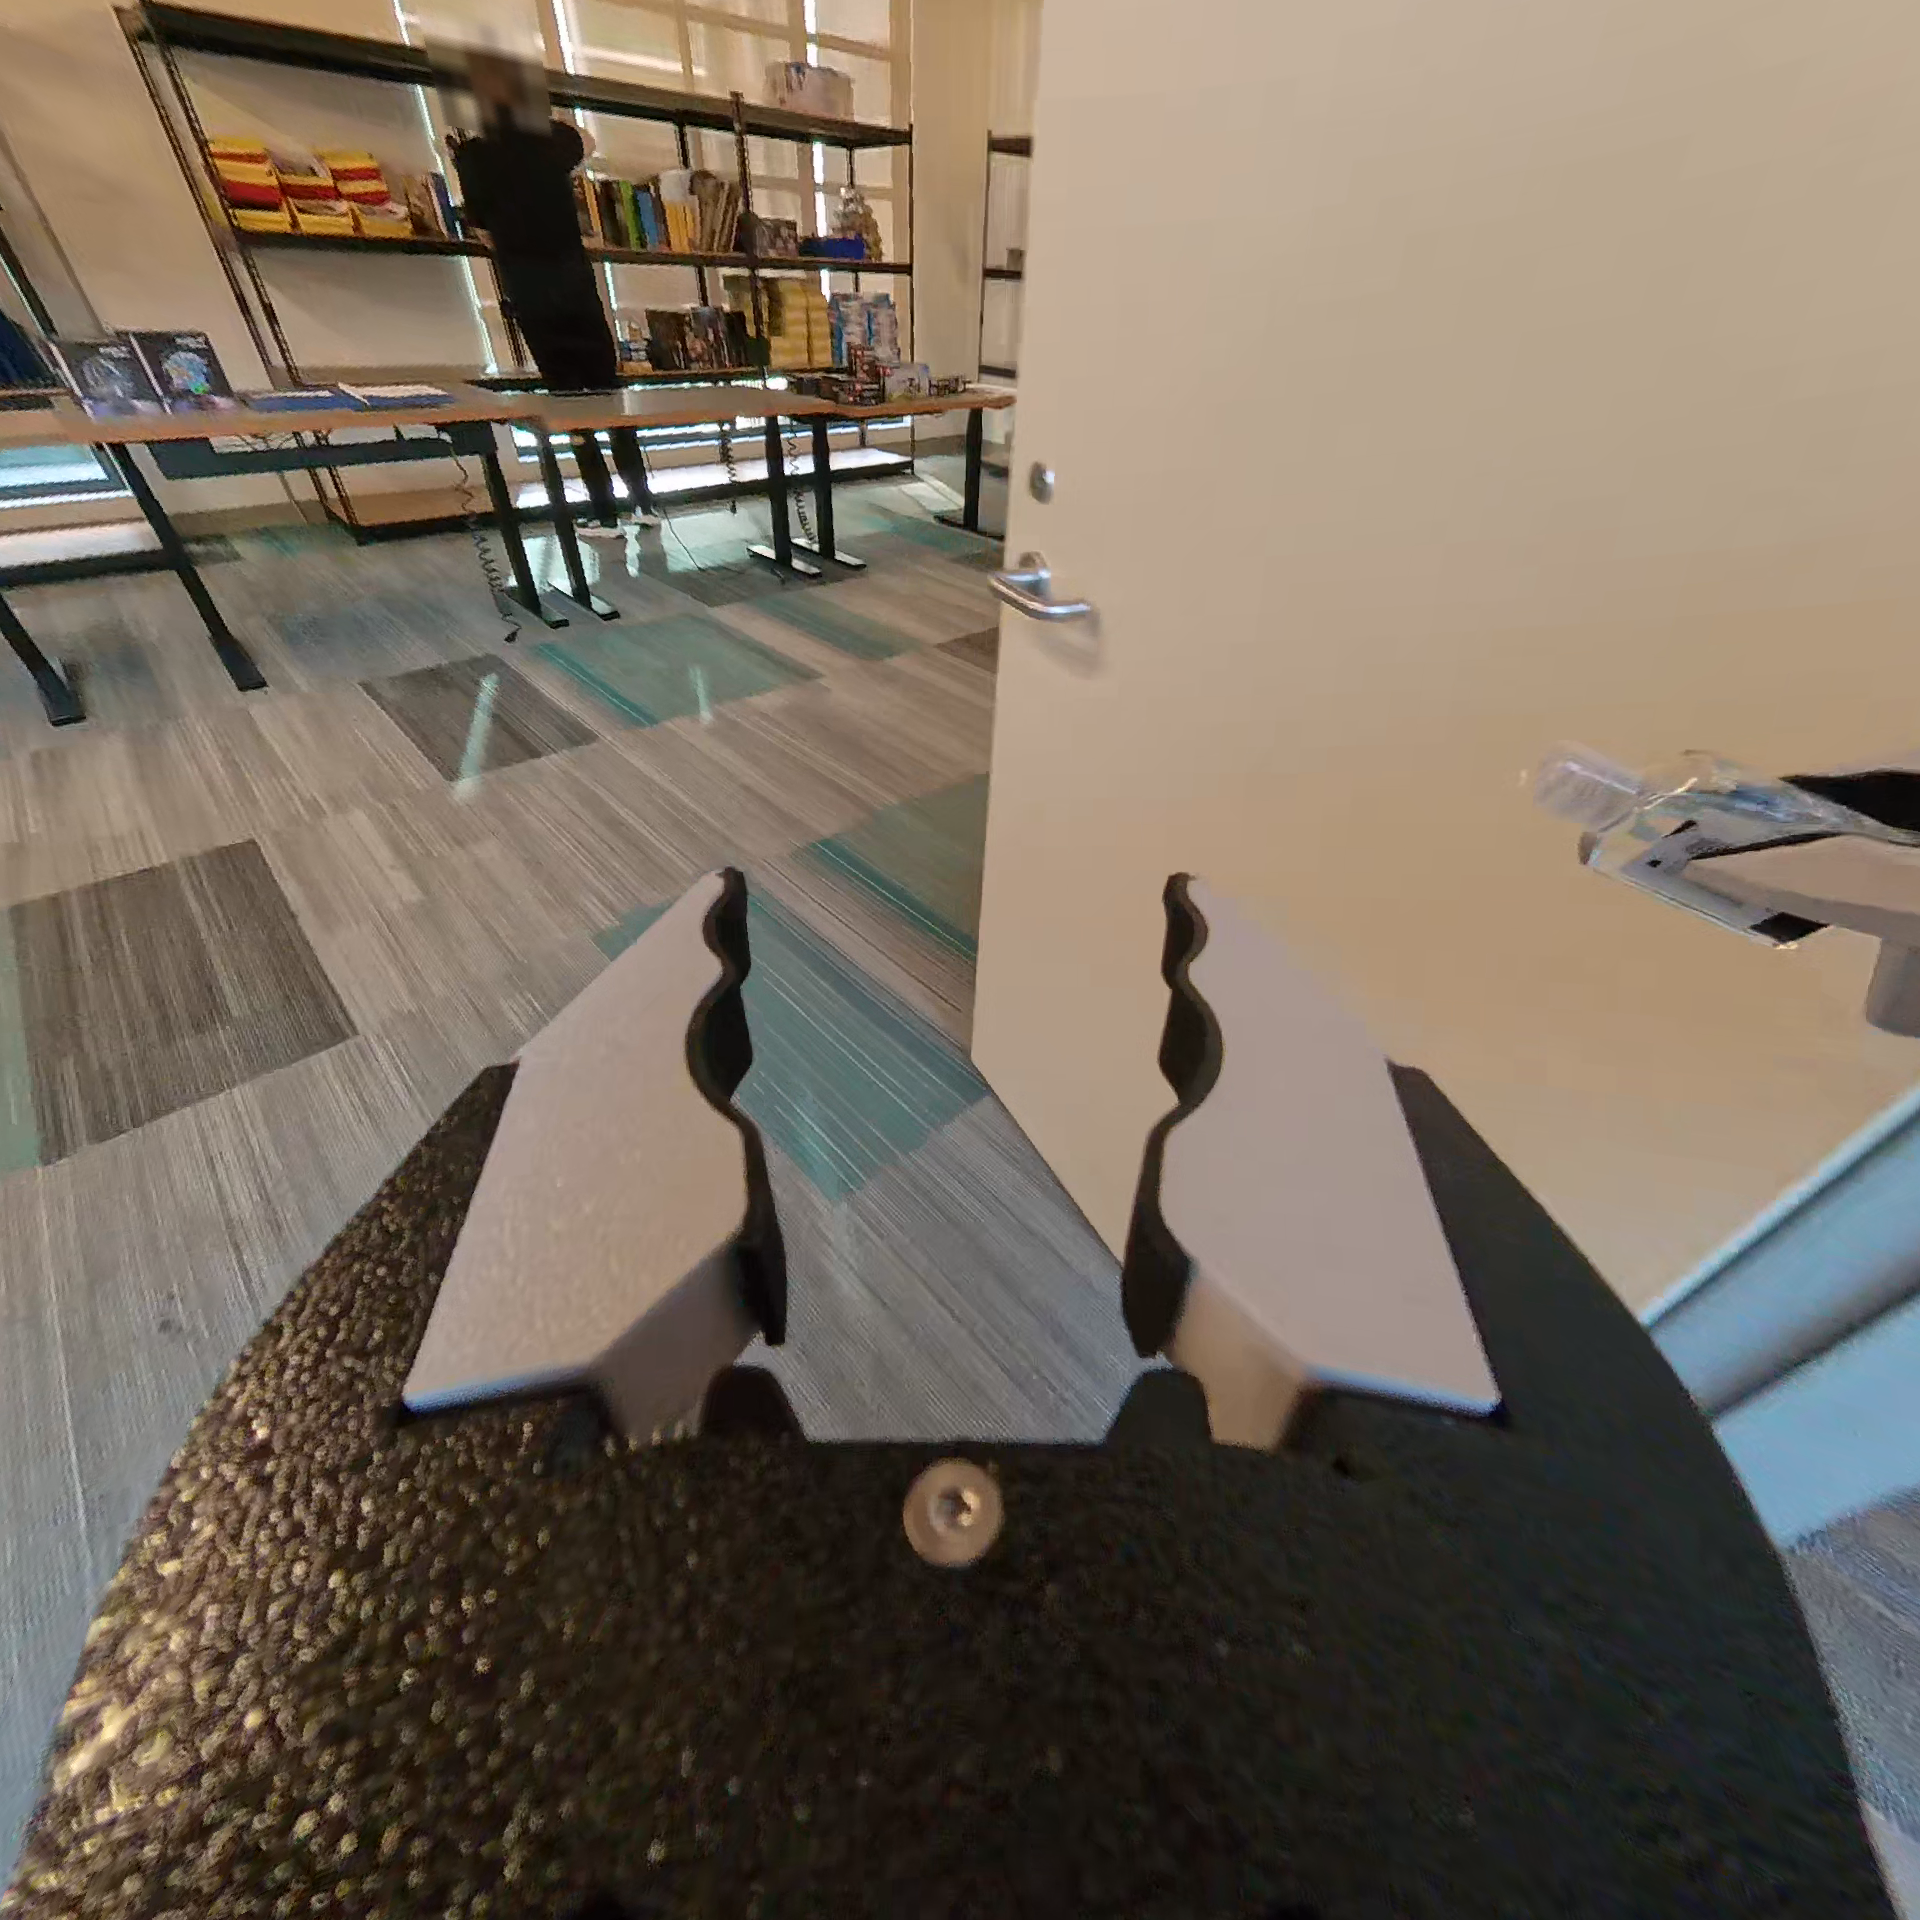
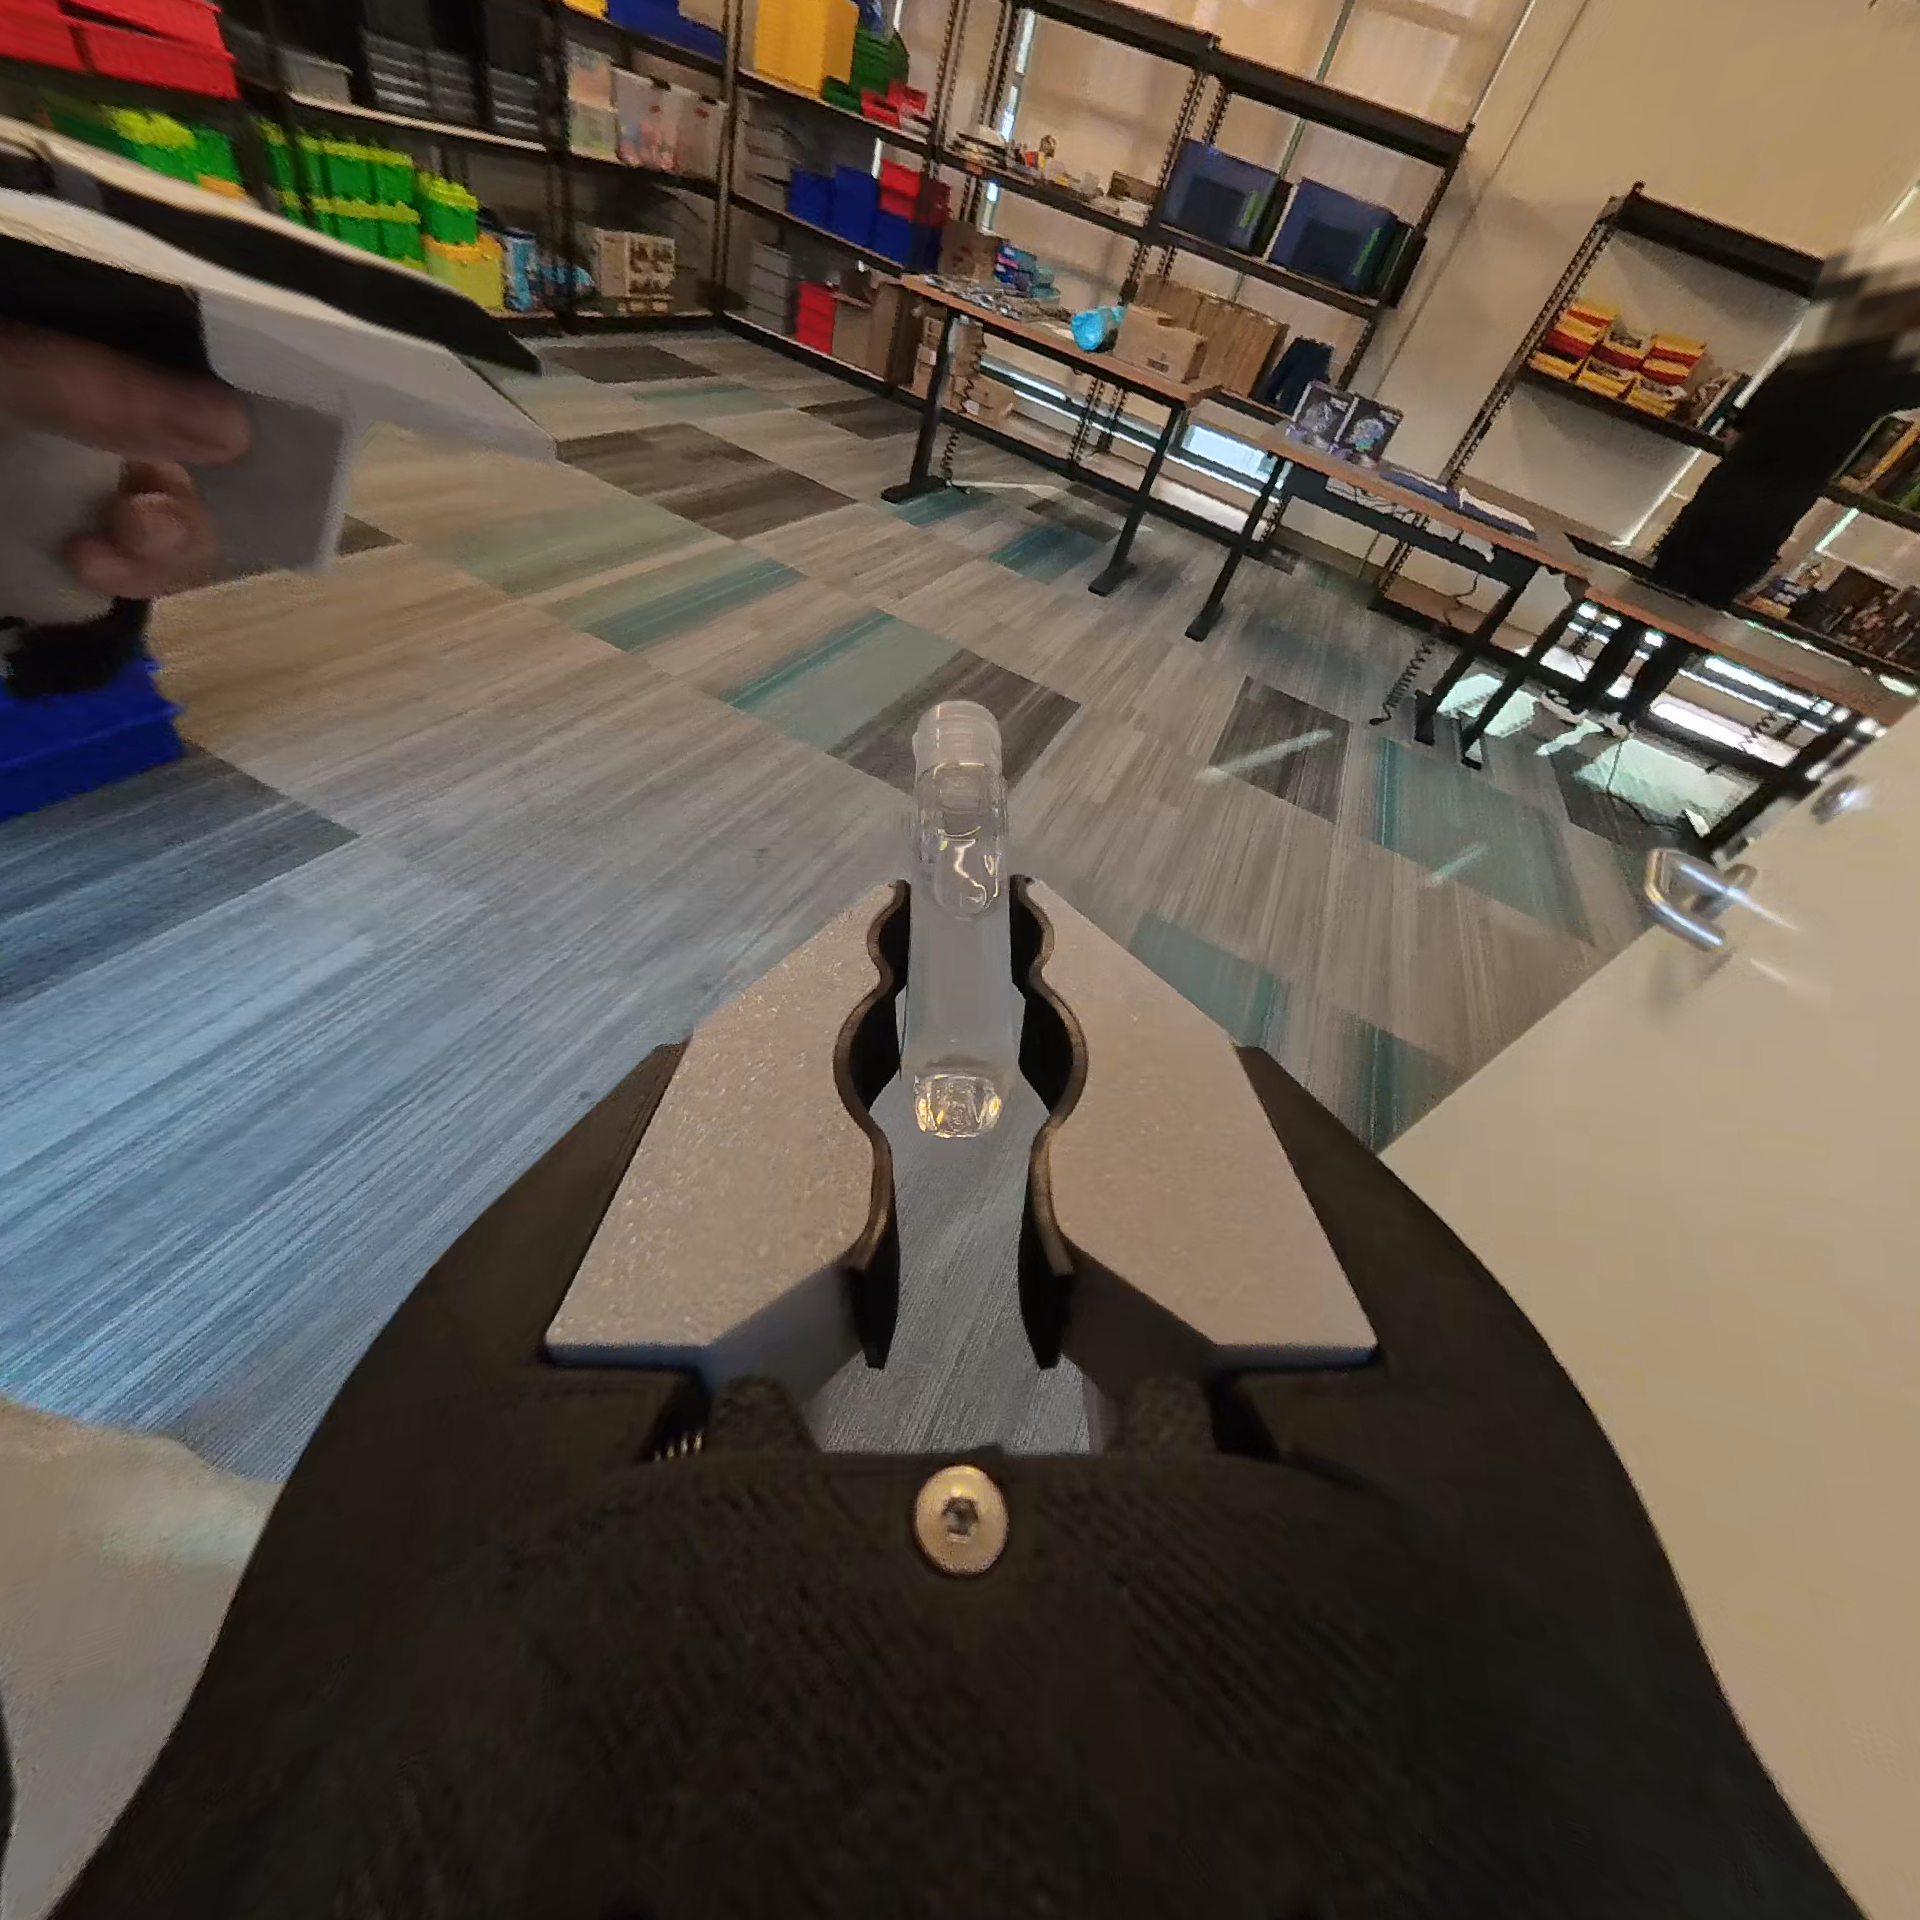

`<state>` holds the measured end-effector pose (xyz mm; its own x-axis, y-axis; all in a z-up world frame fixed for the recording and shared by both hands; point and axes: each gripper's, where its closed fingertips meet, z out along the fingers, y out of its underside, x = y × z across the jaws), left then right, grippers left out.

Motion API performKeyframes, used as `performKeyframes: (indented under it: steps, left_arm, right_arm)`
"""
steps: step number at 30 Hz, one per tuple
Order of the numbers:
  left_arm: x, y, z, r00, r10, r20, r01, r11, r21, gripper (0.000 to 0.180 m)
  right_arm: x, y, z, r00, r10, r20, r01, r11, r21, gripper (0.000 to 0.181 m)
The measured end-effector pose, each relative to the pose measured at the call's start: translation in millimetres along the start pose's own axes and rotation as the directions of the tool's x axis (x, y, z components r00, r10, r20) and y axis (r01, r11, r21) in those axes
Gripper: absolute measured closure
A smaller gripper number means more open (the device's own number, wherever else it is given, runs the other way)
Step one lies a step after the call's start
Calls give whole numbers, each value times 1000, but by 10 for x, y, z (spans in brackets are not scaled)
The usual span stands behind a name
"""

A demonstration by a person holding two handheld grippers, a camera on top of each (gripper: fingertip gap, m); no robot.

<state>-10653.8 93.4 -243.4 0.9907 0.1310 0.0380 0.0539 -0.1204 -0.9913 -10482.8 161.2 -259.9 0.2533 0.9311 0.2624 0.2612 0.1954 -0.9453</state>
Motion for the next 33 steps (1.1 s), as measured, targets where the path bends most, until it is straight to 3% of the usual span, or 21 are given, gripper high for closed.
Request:
performKeyframes:
  steps: [6,16,20,25,29,33]
  left_arm:
    - [-1257,-472,914,999,3,-49,-1,999,41,107]
    - [-2963,-364,2032,1000,-20,9,21,998,-54,106]
    - [-3717,-450,2588,998,51,48,-47,996,-72,104]
    - [-4000,-923,3519,984,128,-120,-132,991,-23,102]
    - [-3506,-1037,4272,871,250,-423,-262,965,30,100]
    - [-2342,-956,4496,564,257,-785,-243,960,139,100]
  right_arm:
    - [572,-372,1649,996,89,-3,-89,995,39,165]
    - [1498,-487,4335,992,120,25,-121,992,27,165]
    - [1954,-607,5348,991,129,32,-131,986,104,165]
    - [2612,-874,5752,989,124,-86,-112,985,132,165]
    - [3077,-766,5083,918,111,-381,-80,992,97,165]
    - [2928,-495,3711,655,130,-745,-151,988,39,165]
